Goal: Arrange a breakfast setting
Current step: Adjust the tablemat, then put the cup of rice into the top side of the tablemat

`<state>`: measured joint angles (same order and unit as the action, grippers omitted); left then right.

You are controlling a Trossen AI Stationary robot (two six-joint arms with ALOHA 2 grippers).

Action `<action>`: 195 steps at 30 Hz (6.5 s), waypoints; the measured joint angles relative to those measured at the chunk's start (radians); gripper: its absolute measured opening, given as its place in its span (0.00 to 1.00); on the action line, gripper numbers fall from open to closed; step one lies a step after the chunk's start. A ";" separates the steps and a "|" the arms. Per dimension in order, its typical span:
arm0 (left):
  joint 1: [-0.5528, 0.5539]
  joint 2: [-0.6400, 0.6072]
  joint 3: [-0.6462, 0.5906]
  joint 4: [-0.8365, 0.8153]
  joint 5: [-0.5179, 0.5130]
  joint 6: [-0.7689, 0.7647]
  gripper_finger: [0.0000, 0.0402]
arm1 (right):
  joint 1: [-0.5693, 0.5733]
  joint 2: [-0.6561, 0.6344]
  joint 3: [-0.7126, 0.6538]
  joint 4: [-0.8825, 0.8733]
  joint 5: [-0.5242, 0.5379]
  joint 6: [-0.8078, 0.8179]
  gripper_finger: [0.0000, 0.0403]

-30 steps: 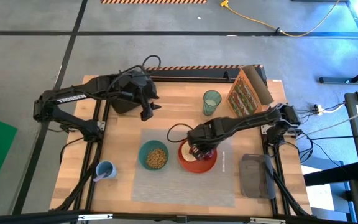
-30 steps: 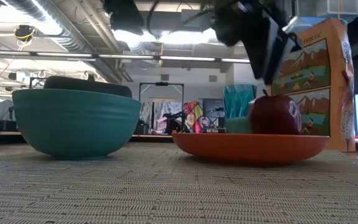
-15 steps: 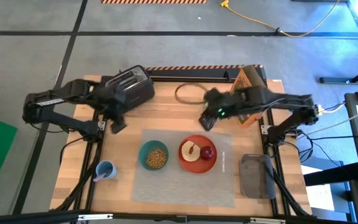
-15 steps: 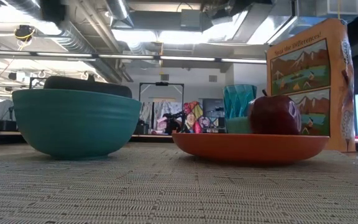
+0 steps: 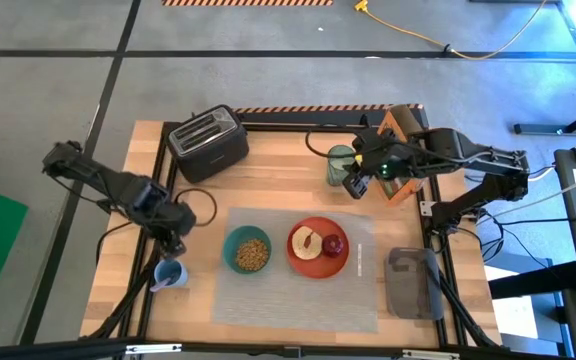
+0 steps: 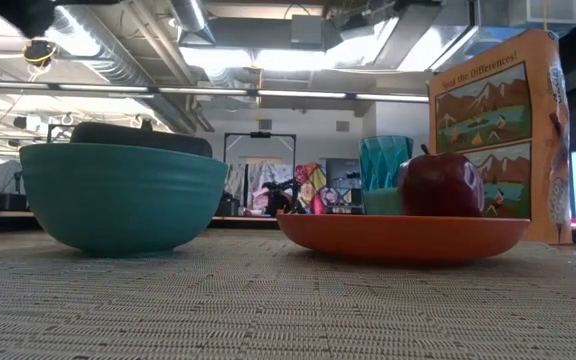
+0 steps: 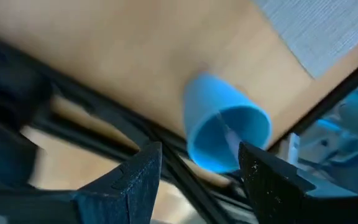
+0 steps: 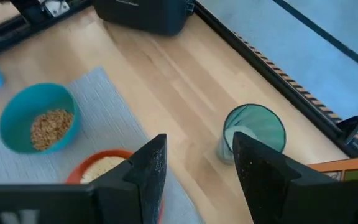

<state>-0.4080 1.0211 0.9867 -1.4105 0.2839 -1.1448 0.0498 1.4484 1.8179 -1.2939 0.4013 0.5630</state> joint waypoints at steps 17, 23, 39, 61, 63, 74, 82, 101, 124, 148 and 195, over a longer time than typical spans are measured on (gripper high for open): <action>-0.061 -0.001 0.045 0.283 -0.092 -0.399 0.52 | -0.159 0.005 0.000 0.007 -0.066 -0.216 0.43; -0.020 0.000 0.045 0.421 -0.255 -0.331 0.52 | -0.296 0.121 0.000 0.063 -0.124 -0.345 0.43; 0.154 0.147 0.046 0.320 -0.531 0.177 0.52 | -0.361 0.192 0.005 0.072 -0.330 -0.437 0.43; 0.599 0.644 0.046 0.542 -0.292 0.606 0.22 | -0.226 0.029 0.005 -0.074 -0.069 -0.191 0.43; 0.588 0.665 0.045 0.549 -0.294 0.606 0.20 | -0.209 0.026 0.005 -0.070 -0.041 -0.174 0.43; 0.520 0.684 -0.097 0.650 -0.278 0.494 0.11 | -0.200 0.022 0.005 -0.068 -0.027 -0.166 0.43; 0.456 0.675 -0.116 0.636 -0.267 0.440 0.06 | -0.200 0.022 0.005 -0.058 -0.027 -0.167 0.43; 0.476 0.664 -0.138 0.529 -0.361 0.468 0.04 | -0.200 0.022 0.005 -0.052 -0.035 -0.171 0.43; 0.521 0.669 0.007 0.419 -0.352 0.523 0.09 | -0.299 0.067 -0.059 -0.036 -0.156 -0.257 0.43; 0.529 0.361 0.302 0.312 -0.433 0.640 0.37 | -0.575 0.364 -0.066 0.058 -0.277 -0.766 0.65; 0.541 0.269 0.302 0.352 -0.502 0.599 0.37 | -0.389 0.437 0.111 0.067 -0.393 -0.462 0.01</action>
<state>0.1326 1.2900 1.2888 -1.0588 -0.2186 -0.5461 -0.3391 1.8858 1.9293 -1.2267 0.0084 0.1007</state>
